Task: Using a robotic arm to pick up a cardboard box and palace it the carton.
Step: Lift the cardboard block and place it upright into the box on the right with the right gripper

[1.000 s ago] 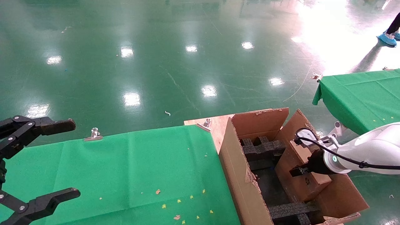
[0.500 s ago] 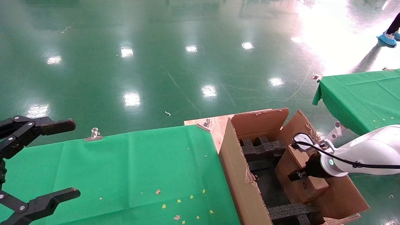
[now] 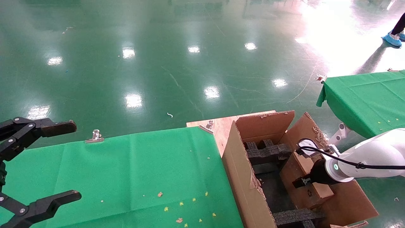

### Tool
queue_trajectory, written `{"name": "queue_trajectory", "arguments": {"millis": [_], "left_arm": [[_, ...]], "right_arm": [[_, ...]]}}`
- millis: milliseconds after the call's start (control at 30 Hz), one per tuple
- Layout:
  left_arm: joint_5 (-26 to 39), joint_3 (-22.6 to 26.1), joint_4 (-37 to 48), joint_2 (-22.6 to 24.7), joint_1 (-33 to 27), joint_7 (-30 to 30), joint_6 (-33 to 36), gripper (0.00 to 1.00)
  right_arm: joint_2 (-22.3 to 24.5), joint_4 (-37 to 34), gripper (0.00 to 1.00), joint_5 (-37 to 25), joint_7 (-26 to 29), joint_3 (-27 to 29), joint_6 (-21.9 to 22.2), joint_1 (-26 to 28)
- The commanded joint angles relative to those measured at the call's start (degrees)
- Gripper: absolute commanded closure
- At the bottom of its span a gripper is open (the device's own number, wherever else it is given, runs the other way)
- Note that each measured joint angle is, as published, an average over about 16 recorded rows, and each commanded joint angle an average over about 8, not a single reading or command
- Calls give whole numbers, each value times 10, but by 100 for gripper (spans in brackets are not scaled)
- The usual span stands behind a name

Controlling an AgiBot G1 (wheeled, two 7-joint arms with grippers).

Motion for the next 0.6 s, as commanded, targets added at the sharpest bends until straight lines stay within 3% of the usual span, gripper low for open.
{"name": "queue_trajectory", "arguments": {"millis": [33, 67, 100, 600], "left_arm": [[0, 0, 0, 0, 0, 0, 0, 0], [0, 0, 0, 0, 0, 0, 0, 0], [0, 0, 0, 0, 0, 0, 0, 0], [0, 0, 0, 0, 0, 0, 0, 0]], "right_arm": [[0, -3, 8, 3, -4, 1, 1, -1], [-1, -4, 1, 4, -4, 1, 1, -1], [-1, -4, 0, 5, -4, 1, 1, -1], [0, 0, 0, 0, -2, 1, 2, 0]]}}
